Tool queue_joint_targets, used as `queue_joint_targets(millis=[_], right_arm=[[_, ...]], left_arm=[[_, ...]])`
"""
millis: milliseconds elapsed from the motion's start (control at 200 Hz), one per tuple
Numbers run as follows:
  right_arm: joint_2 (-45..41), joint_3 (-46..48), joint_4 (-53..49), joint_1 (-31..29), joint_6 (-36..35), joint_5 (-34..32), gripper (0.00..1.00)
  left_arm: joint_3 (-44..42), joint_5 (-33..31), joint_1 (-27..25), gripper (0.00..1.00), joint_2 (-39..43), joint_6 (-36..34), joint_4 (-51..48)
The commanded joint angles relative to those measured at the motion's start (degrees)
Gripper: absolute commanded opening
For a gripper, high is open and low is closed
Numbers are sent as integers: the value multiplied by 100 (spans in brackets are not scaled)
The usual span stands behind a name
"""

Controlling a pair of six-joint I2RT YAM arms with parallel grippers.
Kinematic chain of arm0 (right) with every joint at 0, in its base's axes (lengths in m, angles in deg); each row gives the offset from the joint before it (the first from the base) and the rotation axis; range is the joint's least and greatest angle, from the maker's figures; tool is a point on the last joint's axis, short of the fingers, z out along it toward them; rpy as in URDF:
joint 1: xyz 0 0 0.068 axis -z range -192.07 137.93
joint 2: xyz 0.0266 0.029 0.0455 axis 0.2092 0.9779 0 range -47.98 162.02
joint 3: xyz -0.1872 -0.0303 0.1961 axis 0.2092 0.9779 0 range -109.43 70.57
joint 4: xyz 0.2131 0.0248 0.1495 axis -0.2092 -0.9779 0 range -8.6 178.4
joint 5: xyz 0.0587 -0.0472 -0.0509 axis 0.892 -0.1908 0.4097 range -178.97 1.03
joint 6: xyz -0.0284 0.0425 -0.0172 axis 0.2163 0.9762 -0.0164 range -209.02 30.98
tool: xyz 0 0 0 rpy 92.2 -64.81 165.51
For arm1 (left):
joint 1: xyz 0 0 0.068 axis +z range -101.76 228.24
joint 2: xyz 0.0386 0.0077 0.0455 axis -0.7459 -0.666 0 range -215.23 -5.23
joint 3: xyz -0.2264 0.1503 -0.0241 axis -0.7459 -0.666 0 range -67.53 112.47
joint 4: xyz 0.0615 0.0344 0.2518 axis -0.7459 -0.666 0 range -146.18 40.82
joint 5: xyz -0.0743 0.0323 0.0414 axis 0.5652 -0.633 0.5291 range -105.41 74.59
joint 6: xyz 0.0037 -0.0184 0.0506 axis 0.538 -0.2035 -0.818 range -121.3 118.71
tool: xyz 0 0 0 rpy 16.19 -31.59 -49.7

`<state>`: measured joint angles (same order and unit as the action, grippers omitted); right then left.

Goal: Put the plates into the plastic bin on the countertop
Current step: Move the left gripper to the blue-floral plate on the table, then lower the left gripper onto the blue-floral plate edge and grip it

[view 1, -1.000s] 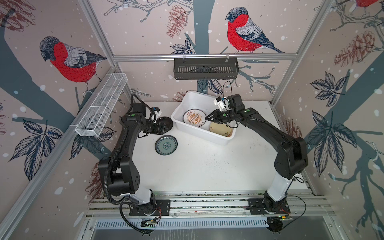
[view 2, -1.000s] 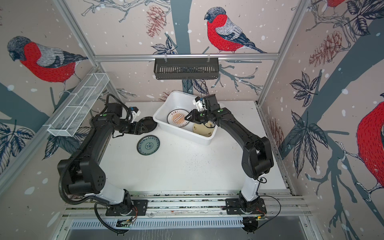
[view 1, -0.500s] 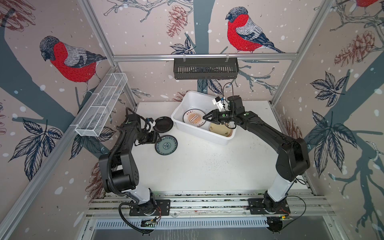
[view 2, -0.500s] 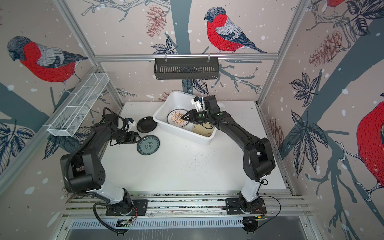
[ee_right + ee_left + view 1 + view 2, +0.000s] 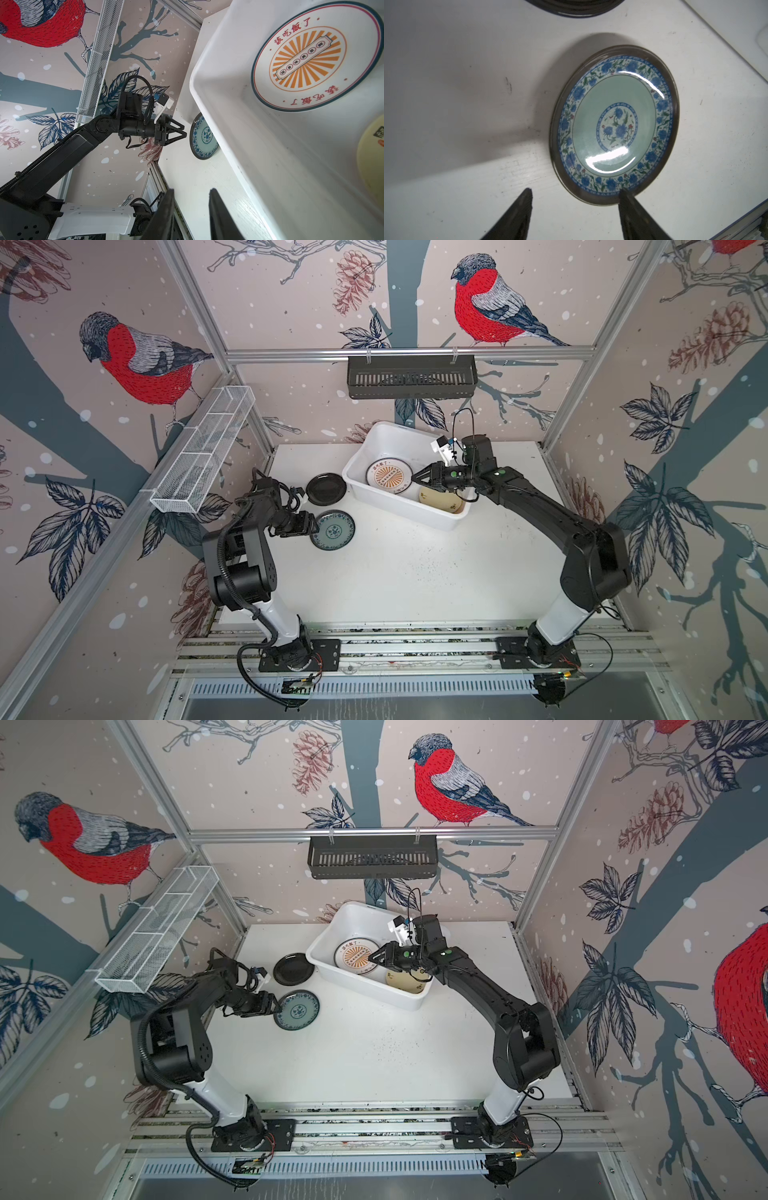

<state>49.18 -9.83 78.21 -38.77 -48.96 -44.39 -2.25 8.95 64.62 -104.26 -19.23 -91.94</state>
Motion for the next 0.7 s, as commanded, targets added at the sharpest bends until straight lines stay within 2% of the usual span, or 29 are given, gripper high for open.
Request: queue_joint_targets(millis=[0, 315, 695], right_arm=[[-53, 24, 185, -2, 33, -10, 30], [-126, 105, 278, 1, 126, -54, 29], [-130, 178, 453, 11, 270, -70, 29]], left_arm=[[-15, 234, 32, 63, -83, -140, 100], [-89, 450, 32, 57, -446, -102, 399], [-110, 636, 41, 44, -697, -55, 592]])
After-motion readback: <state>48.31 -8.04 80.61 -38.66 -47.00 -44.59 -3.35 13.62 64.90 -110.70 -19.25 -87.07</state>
